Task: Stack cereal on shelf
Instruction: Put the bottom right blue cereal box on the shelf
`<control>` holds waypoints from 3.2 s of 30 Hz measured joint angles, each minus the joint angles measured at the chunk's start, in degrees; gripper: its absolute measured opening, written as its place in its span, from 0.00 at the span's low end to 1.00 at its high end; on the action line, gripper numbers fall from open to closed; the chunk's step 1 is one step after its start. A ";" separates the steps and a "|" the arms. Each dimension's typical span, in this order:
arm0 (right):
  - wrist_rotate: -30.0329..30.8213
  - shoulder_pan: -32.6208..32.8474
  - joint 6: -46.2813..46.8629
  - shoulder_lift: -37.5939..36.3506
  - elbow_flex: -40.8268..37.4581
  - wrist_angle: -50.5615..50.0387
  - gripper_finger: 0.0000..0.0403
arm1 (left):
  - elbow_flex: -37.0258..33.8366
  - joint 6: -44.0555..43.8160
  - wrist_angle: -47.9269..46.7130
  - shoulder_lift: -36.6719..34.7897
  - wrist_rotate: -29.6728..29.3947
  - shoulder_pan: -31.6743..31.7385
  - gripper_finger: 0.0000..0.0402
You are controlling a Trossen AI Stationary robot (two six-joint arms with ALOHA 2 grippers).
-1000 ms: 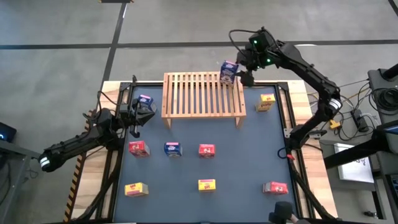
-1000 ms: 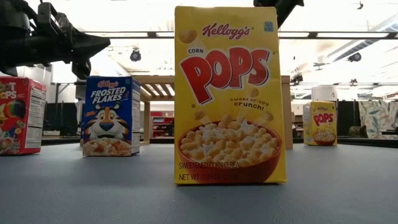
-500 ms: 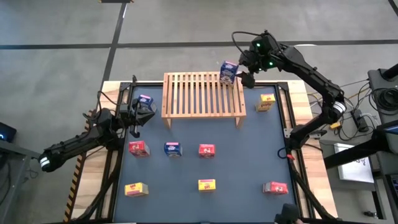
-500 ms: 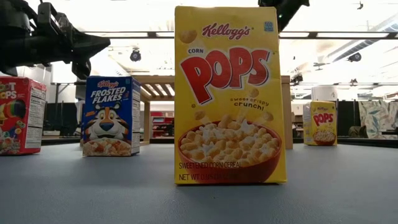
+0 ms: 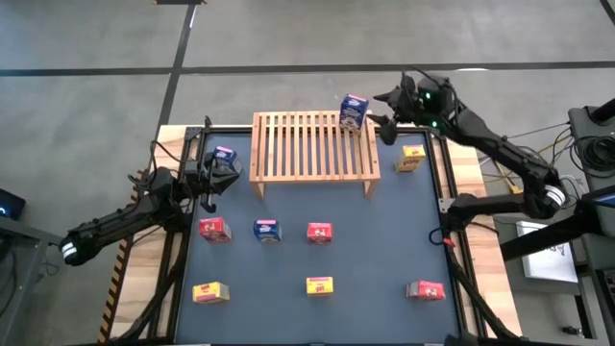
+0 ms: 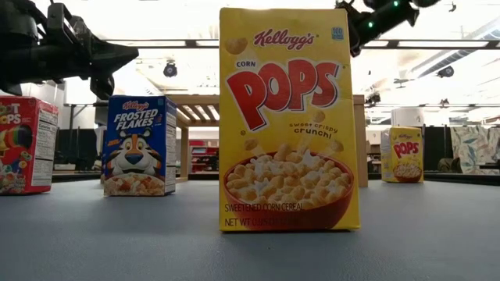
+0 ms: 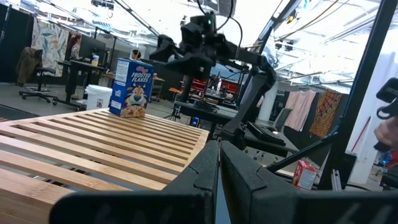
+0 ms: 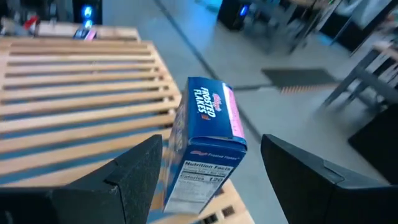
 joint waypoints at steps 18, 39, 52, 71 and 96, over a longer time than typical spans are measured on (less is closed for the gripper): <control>0.63 0.00 3.73 -3.22 -17.06 18.09 0.64 | 0.01 0.01 -0.01 0.00 -0.02 0.01 0.00; 2.36 0.00 6.61 -4.02 -24.36 27.05 0.64 | 0.00 0.01 -0.01 0.00 -0.02 0.01 0.00; 2.34 0.00 7.69 -4.51 -25.53 26.56 0.62 | 0.00 0.01 -0.01 0.00 0.00 0.01 0.00; -6.91 0.15 12.27 -9.12 -31.94 28.70 0.59 | 0.00 0.01 -0.01 -0.01 -0.01 0.00 0.00; -15.90 0.17 15.17 3.85 -31.93 38.74 0.58 | 0.00 0.01 -0.01 0.00 0.00 0.00 0.00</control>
